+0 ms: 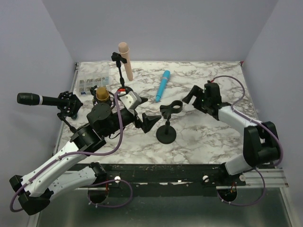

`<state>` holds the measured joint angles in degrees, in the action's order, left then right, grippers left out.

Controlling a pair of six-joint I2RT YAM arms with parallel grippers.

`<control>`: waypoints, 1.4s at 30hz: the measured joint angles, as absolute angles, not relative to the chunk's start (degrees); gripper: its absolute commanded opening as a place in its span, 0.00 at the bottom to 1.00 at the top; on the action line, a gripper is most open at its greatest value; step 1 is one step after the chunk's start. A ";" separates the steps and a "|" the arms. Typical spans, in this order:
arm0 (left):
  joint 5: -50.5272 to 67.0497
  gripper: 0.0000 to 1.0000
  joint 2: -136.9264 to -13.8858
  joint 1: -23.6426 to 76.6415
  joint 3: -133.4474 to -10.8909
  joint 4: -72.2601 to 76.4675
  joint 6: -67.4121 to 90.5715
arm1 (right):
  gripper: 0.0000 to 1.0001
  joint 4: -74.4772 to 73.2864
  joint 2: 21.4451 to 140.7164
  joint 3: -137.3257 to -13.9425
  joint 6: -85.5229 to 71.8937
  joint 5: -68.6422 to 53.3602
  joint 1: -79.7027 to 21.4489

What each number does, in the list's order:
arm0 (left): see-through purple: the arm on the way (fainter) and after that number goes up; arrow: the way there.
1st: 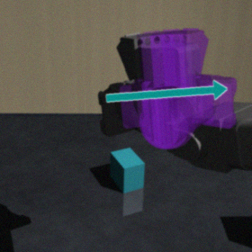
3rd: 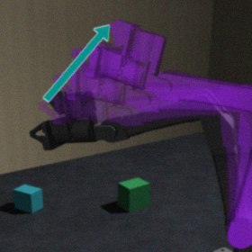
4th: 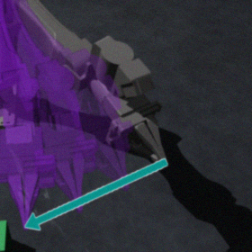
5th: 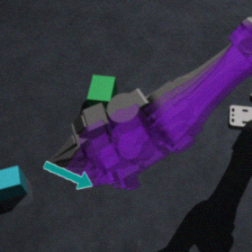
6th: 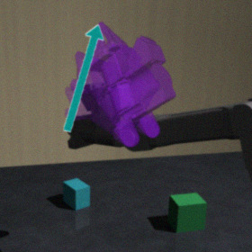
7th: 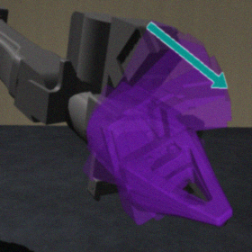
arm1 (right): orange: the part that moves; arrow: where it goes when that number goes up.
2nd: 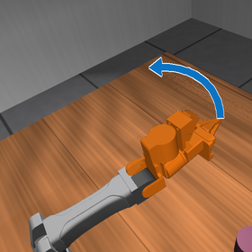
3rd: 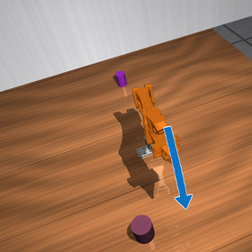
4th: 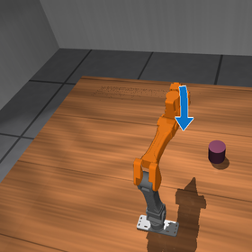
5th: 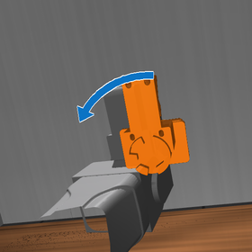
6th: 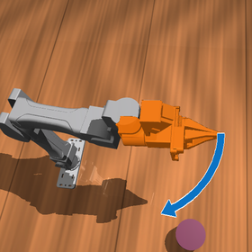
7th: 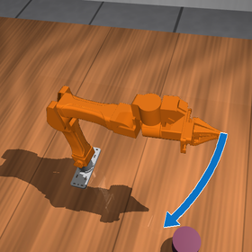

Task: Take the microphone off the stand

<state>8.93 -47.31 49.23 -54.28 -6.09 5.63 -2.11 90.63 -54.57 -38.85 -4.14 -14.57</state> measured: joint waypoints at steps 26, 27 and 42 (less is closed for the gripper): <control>9.39 0.98 -47.18 49.52 -53.82 -5.85 5.80 | 0.73 19.33 56.64 -20.99 -28.49 10.59 -51.48; 9.39 0.98 -47.18 49.52 -53.80 -5.85 5.80 | 0.72 20.71 57.43 -20.99 -27.66 11.81 -52.16; 8.56 0.98 -47.16 49.52 -53.54 -5.72 5.78 | 0.43 37.69 67.26 -20.18 -20.51 18.85 -55.07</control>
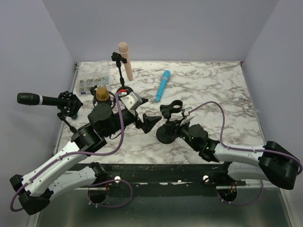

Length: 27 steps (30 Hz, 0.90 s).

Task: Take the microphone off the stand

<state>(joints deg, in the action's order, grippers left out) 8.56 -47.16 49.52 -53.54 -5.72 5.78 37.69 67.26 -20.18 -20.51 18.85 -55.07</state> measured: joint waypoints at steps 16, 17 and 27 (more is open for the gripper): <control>8.56 0.98 -47.16 49.52 -53.54 -5.69 5.80 | 0.15 42.37 70.15 -20.29 -20.73 26.04 -55.55; 8.56 0.98 -47.16 49.52 -53.54 -5.69 5.80 | 0.12 42.39 70.24 -20.45 -20.71 26.81 -55.55; 8.58 0.98 -47.16 49.52 -53.54 -5.67 5.85 | 0.01 35.68 74.65 -28.27 -18.28 40.97 -50.63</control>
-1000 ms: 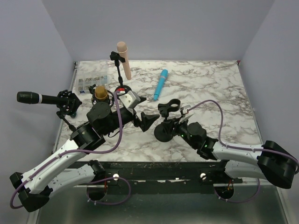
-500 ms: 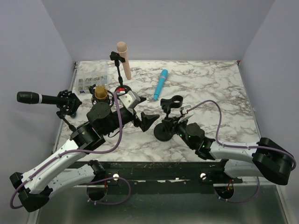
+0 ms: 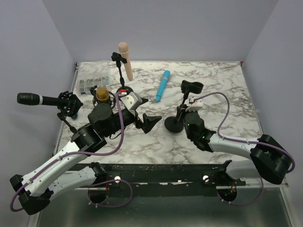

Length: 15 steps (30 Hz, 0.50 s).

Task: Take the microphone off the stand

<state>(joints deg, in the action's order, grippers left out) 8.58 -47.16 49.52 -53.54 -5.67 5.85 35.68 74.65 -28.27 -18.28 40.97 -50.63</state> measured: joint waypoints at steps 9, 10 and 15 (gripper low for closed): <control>8.58 0.98 -47.16 49.63 -53.54 -5.65 6.11 | 0.01 29.89 80.18 -35.62 -14.98 46.06 -32.34; 8.60 0.98 -47.16 49.63 -53.54 -5.65 6.24 | 0.01 30.28 81.47 -36.62 -14.50 46.11 -30.48; 8.58 0.98 -46.92 49.65 -53.47 -5.61 6.46 | 0.01 34.63 90.56 -43.42 -11.25 46.11 -22.22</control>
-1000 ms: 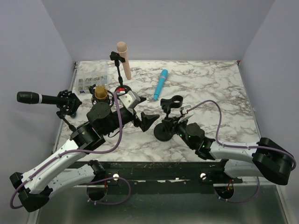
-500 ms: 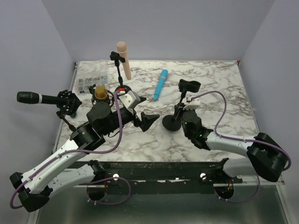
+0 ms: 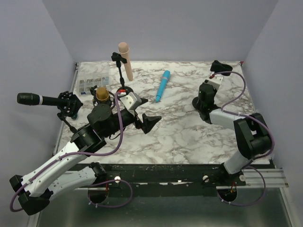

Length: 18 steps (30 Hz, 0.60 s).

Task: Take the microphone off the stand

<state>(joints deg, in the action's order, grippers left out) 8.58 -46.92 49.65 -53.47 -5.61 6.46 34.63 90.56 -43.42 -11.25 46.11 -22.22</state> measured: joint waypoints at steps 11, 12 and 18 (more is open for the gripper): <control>6.76 0.98 -45.43 50.00 -51.94 -5.10 5.74 | 0.01 41.95 112.03 -64.45 -4.99 45.17 -7.11; 6.48 0.98 -45.32 50.00 -51.64 -5.04 5.67 | 0.01 42.41 113.62 -66.06 -4.40 44.66 -6.35; 5.32 0.98 -45.50 50.00 -51.07 -4.69 5.37 | 0.01 45.69 121.47 -74.65 -1.76 41.19 -3.09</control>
